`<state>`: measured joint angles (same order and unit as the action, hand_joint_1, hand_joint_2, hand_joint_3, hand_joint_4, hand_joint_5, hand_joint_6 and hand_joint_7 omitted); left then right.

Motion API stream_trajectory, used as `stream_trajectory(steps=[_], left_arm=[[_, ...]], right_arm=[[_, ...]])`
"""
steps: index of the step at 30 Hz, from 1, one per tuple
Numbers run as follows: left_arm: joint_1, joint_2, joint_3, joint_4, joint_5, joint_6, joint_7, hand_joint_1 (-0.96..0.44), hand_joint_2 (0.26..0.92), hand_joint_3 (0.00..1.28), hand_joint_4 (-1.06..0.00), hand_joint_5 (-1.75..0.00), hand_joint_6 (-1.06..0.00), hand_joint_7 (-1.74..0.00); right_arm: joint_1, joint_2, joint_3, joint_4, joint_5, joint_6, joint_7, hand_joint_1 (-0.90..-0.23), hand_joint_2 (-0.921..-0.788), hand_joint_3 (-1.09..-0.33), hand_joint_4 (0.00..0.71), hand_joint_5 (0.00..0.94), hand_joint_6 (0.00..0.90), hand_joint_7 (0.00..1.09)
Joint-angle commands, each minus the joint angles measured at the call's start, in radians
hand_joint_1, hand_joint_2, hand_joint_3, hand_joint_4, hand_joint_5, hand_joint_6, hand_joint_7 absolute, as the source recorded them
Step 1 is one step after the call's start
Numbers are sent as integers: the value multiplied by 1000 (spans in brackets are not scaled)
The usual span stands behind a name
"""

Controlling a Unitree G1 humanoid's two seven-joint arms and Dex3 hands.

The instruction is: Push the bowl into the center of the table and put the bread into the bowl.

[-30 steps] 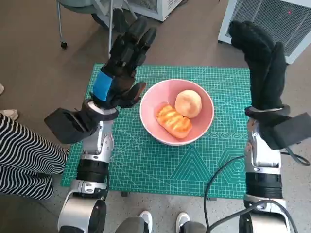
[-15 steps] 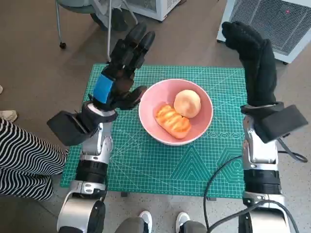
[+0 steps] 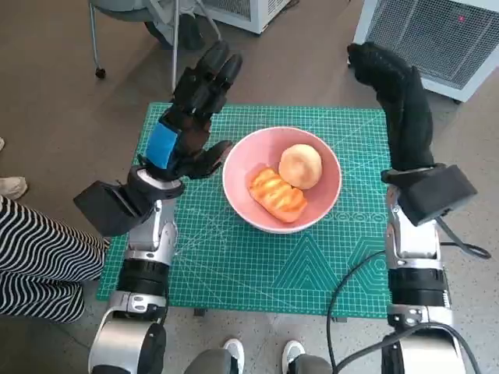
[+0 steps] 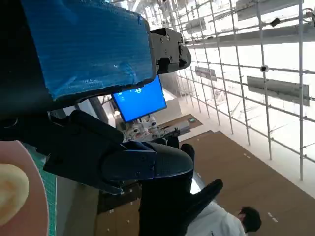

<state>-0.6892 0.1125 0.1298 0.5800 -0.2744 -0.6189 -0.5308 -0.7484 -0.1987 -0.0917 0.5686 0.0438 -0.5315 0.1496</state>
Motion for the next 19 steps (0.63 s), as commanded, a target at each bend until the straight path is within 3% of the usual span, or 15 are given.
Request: stream_trajectory(steps=[1, 19], left_arm=[[16, 8, 1, 7, 5, -21, -3, -662, 921, 345, -16, -139, 1, -306], [24, 18, 0, 9, 10, -41, -4, -630, 921, 311, -26, -129, 1, -318]], right_arm=[[-6, 10, 3, 28, 14, 3, 21, -693, -921, -751, 132, 0, -1, 403], [-13, 27, 6, 26, 34, 7, 45, -707, -921, -715, 125, 0, 6, 392]])
